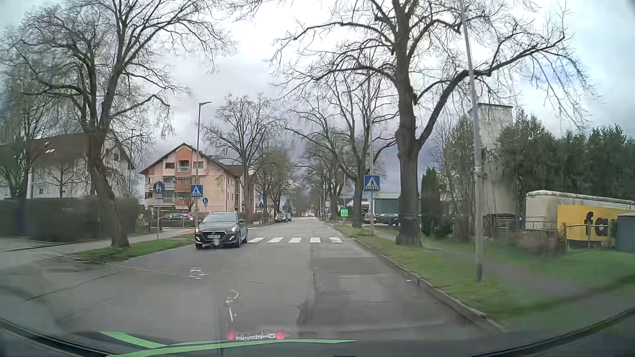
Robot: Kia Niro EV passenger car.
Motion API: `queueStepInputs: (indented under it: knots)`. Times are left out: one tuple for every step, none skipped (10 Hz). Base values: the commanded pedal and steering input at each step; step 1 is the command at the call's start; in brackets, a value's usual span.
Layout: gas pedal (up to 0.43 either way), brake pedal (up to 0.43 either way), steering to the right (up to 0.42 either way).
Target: Follow the waypoints while adhering to traffic rules and regulations
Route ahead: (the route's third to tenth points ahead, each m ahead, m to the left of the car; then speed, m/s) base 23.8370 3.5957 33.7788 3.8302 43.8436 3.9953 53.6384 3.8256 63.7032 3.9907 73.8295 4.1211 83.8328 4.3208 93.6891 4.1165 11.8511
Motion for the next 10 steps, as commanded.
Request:
queueStepInputs:
  knots:
    - [0.110,0.000,0.000]
    - [0.110,0.000,0.000]
    - [0.110,0.000,-0.001]
    - [0.110,0.000,-0.001]
    - [0.098,0.000,-0.001]
    - [0.098,0.000,-0.001]
    - [0.098,0.000,-0.001]
    - [0.098,0.000,-0.001]
    - [0.098,0.000,-0.002]
    - [0.098,0.000,-0.002]
